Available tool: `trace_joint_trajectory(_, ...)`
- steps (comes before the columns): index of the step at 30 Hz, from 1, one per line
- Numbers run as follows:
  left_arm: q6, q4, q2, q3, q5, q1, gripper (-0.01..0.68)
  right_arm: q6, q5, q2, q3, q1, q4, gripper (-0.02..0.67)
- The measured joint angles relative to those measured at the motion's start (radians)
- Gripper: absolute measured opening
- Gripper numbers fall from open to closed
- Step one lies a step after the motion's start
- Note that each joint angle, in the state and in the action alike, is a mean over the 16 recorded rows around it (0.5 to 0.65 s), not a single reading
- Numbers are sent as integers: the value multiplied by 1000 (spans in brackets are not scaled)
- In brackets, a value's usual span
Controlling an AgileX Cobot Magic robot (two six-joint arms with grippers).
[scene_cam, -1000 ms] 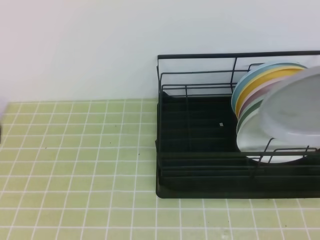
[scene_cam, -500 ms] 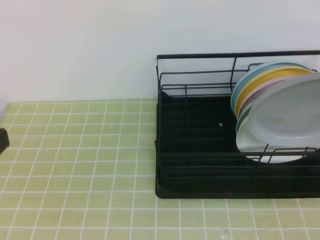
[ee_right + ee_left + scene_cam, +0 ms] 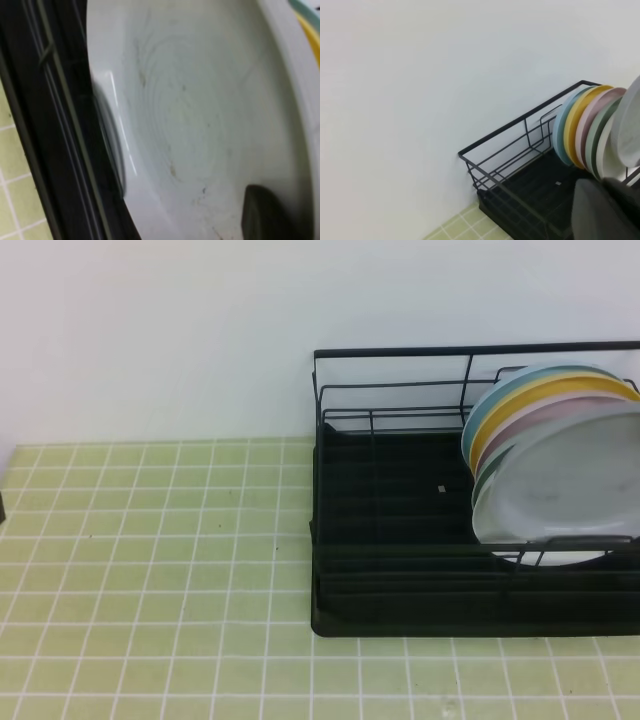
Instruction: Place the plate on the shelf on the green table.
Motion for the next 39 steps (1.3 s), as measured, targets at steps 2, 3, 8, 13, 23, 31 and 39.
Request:
trace_joint_trajectory(2, 0, 2, 0, 0, 0, 0, -2, -2, -2, 7, 0, 0, -1, 59)
trace_joint_trajectory(3, 0, 3, 0, 0, 0, 0, -2, -3, -4, 10, 0, 0, -1, 53)
trace_joint_trajectory(8, 0, 10, 0, 0, -1, 0, -2, -7, -11, 32, 0, 0, 1, 59)
trace_joint_trajectory(13, 0, 23, 0, 0, -1, 0, -3, -3, -21, 59, 0, 0, 4, 53)
trace_joint_trajectory(23, 0, 49, 0, 0, -2, 0, -3, 28, -39, 118, 0, 0, 7, 47)
trace_joint_trajectory(31, 0, 51, 0, 0, -2, 0, -3, 75, -44, 134, 0, 0, -1, 131)
trace_joint_trajectory(39, 0, 51, 0, 0, 0, 0, -3, 138, -34, 138, 0, 0, -11, 236)
